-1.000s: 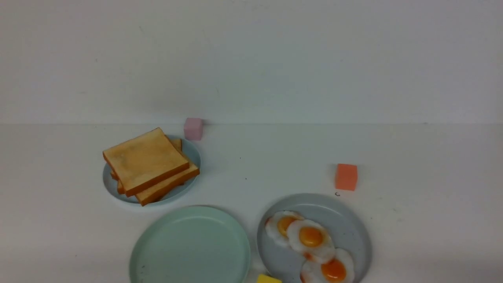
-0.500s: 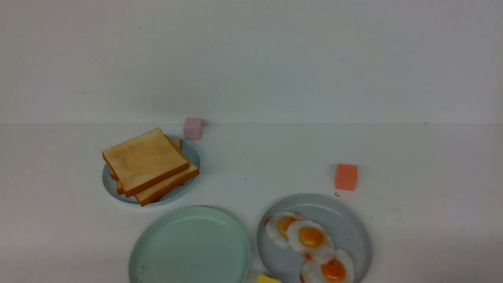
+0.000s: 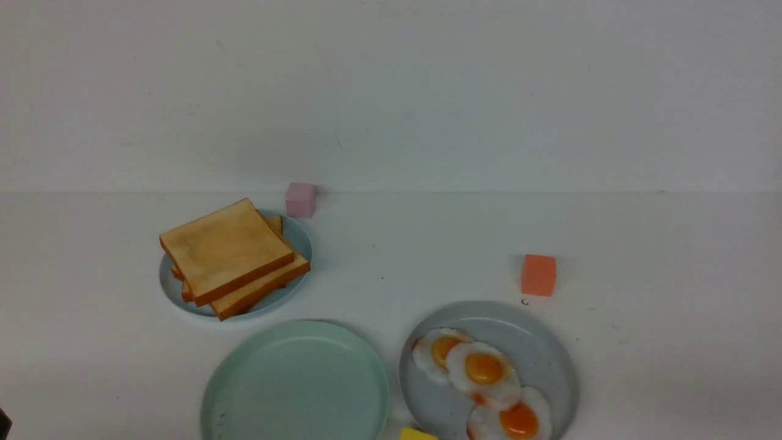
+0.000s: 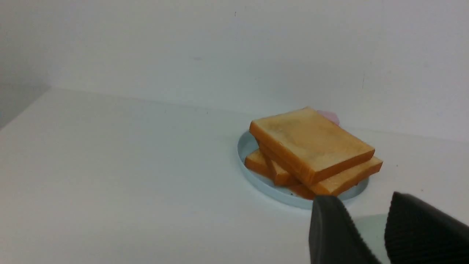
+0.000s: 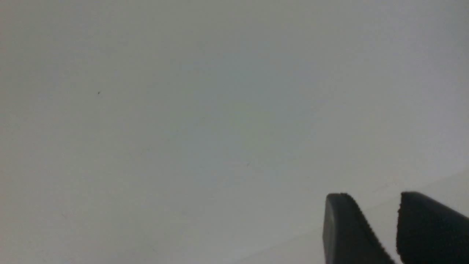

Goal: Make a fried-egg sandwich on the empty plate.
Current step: Use the left arm to grab a slice of bread

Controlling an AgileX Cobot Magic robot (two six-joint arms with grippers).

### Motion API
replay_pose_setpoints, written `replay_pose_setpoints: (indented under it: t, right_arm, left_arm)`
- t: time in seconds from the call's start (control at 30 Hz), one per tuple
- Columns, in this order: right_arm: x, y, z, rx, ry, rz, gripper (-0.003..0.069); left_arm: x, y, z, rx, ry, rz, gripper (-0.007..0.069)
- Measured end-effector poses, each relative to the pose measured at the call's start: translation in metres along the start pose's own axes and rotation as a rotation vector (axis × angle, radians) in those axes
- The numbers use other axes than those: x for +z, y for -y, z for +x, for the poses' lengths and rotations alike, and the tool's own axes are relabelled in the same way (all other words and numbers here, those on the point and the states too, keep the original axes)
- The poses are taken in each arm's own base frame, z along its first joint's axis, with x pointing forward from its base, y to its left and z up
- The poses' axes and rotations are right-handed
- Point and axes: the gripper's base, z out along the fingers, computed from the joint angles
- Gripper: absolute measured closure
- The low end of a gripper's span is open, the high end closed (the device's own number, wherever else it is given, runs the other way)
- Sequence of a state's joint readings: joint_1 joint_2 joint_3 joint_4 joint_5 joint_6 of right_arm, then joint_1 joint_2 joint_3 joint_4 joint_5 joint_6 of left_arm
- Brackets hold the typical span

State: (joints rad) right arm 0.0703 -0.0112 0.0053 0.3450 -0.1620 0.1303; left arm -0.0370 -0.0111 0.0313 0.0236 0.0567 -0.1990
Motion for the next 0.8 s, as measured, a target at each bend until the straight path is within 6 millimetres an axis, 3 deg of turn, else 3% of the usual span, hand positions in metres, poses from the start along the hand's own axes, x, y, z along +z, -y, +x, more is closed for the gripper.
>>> replay_pose_setpoints:
  t: [0.2, 0.23, 0.3, 0.4, 0.5, 0.6, 0.67, 0.8]
  right_arm:
    - [0.001, -0.030, -0.056, 0.085, 0.114, -0.077, 0.0419]
    - [0.004, -0.044, -0.082, 0.088, 0.140, -0.103, 0.0419]
    - [0.011, -0.060, -0.108, 0.060, 0.144, -0.120, 0.0419]
    - [0.028, -0.083, -0.144, -0.019, 0.066, -0.116, 0.0419]
    - [0.049, -0.098, -0.165, -0.067, -0.070, -0.085, 0.0419]
    - [0.080, -0.102, -0.166, -0.101, -0.234, -0.028, 0.0419]
    - [0.102, -0.098, -0.156, -0.127, -0.347, 0.018, 0.0419]
    - [0.137, -0.083, -0.121, -0.183, -0.543, 0.078, 0.0419]
  left_arm:
    - [-0.005, 0.004, -0.029, -0.191, 0.317, 0.072, 0.0386]
    - [-0.007, 0.004, -0.039, -0.256, 0.372, 0.082, 0.0386]
    - [-0.011, 0.006, -0.055, -0.296, 0.399, 0.093, 0.0386]
    - [-0.017, 0.015, -0.101, -0.325, 0.417, 0.115, 0.0386]
    - [-0.015, 0.025, -0.145, -0.329, 0.367, 0.121, 0.0386]
    - [0.001, 0.032, -0.166, -0.336, 0.205, 0.097, 0.0386]
    - [0.022, 0.033, -0.163, -0.337, 0.034, 0.057, 0.0386]
    - [0.065, 0.030, -0.137, -0.326, -0.244, -0.027, 0.0386]
